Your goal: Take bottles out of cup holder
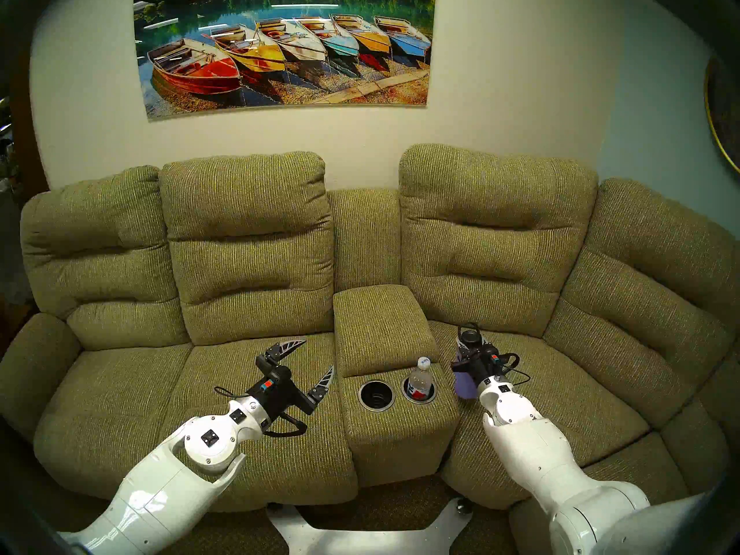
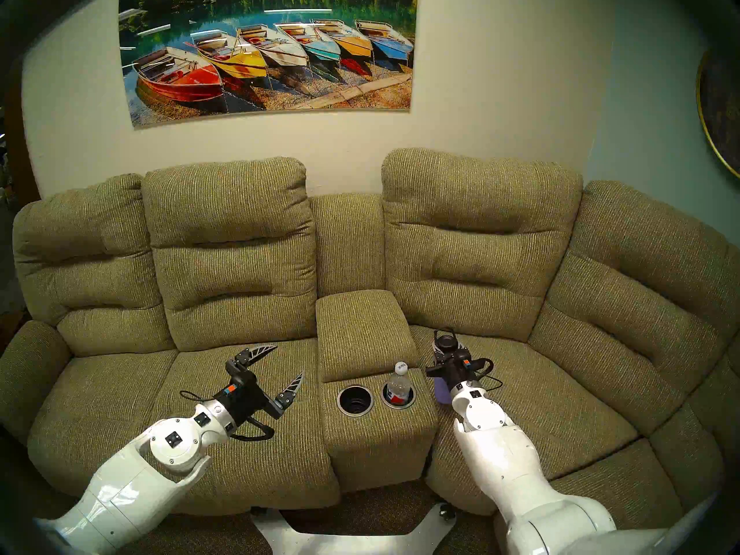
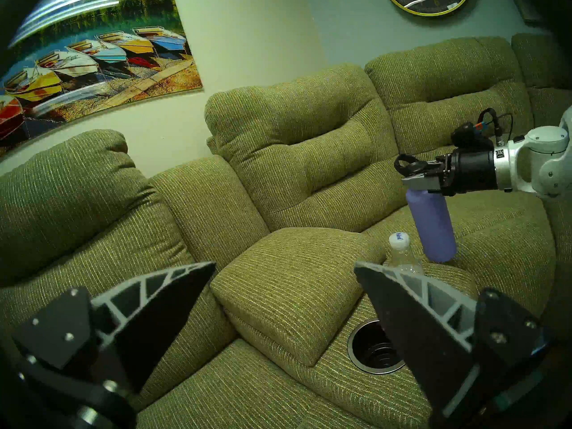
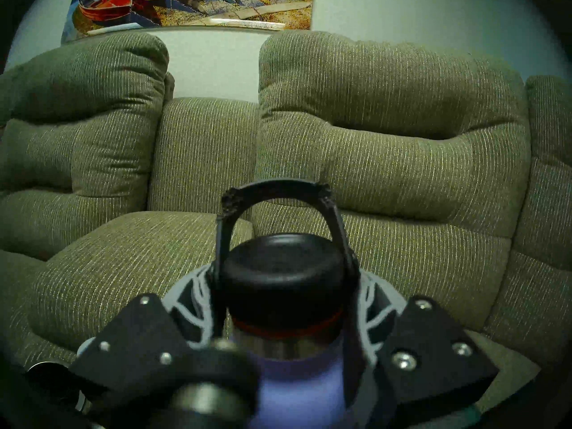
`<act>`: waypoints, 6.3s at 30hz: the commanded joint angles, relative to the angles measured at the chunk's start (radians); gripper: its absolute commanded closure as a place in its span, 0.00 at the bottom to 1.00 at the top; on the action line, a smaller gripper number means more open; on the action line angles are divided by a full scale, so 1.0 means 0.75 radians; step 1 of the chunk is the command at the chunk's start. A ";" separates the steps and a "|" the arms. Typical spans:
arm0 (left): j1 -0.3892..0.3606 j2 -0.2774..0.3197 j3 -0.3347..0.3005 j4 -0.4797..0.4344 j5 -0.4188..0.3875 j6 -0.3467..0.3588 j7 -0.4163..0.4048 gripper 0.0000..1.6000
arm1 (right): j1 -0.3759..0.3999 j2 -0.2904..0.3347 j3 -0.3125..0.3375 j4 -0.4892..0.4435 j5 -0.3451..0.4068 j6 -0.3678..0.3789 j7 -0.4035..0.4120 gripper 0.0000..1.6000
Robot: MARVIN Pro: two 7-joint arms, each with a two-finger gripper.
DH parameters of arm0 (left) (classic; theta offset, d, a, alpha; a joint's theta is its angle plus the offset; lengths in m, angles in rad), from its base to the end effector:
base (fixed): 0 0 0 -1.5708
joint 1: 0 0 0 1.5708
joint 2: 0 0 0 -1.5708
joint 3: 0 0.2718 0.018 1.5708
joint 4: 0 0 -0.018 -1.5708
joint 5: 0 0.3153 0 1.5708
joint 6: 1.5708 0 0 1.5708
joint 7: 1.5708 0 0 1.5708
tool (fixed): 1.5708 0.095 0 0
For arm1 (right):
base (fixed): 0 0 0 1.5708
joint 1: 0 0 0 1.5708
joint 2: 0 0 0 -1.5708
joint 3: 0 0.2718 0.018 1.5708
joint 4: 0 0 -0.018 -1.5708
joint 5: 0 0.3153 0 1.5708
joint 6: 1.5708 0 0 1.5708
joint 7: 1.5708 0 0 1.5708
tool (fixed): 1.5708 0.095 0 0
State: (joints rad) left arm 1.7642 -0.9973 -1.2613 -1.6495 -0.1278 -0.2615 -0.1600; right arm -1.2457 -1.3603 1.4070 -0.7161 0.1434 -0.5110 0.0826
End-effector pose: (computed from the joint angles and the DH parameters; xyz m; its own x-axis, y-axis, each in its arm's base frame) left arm 0.3389 0.0083 -0.3422 -0.1008 -0.3235 0.9408 -0.5249 -0.7861 -0.3265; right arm 0.4573 -0.0664 -0.4276 0.0311 0.1279 0.9913 0.0975 -0.9874 0.1243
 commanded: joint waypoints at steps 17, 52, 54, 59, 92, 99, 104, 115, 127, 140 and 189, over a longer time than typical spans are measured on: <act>-0.005 0.003 0.005 -0.026 -0.001 -0.010 0.001 0.00 | 0.293 -0.122 -0.001 0.376 -0.041 -0.154 -0.050 1.00; -0.010 0.009 0.013 -0.022 -0.007 -0.009 0.007 0.00 | 0.558 -0.170 -0.030 0.672 -0.090 0.000 -0.086 0.00; -0.010 0.009 0.014 -0.022 -0.007 -0.010 0.008 0.00 | 0.568 -0.170 -0.029 0.667 -0.093 -0.003 -0.094 0.00; -0.010 0.010 0.014 -0.023 -0.008 -0.010 0.008 0.00 | 0.582 -0.162 -0.028 0.658 -0.102 -0.031 -0.107 0.00; -0.012 0.018 0.022 -0.024 -0.012 -0.011 0.015 0.00 | 0.109 -0.091 -0.008 0.101 -0.133 -0.510 -0.064 0.00; -0.013 0.019 0.023 -0.025 -0.013 -0.011 0.016 0.00 | 0.046 -0.097 0.005 -0.016 -0.119 -0.498 -0.073 0.00; -0.013 0.020 0.024 -0.025 -0.013 -0.011 0.017 0.00 | -0.004 -0.088 -0.001 -0.105 -0.120 -0.460 -0.060 0.00; -0.013 0.022 0.026 -0.026 -0.015 -0.012 0.019 0.00 | -0.181 -0.089 0.028 -0.304 -0.049 -0.246 -0.065 0.00; -0.014 0.025 0.029 -0.026 -0.016 -0.012 0.022 0.00 | -0.340 -0.086 0.044 -0.518 -0.005 -0.132 -0.030 0.00; -0.014 0.029 0.031 -0.028 -0.018 -0.013 0.025 0.00 | -0.502 -0.072 0.033 -0.739 0.040 0.061 0.038 0.00; -0.015 0.041 0.042 -0.032 -0.024 -0.016 0.037 0.00 | -0.592 -0.114 -0.024 -0.905 0.028 0.380 -0.009 0.00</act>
State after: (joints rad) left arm 1.7552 -0.9674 -1.2303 -1.6507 -0.1480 -0.2640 -0.1307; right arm -1.6893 -1.4407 1.3845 -1.3799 0.1561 -0.2251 0.0779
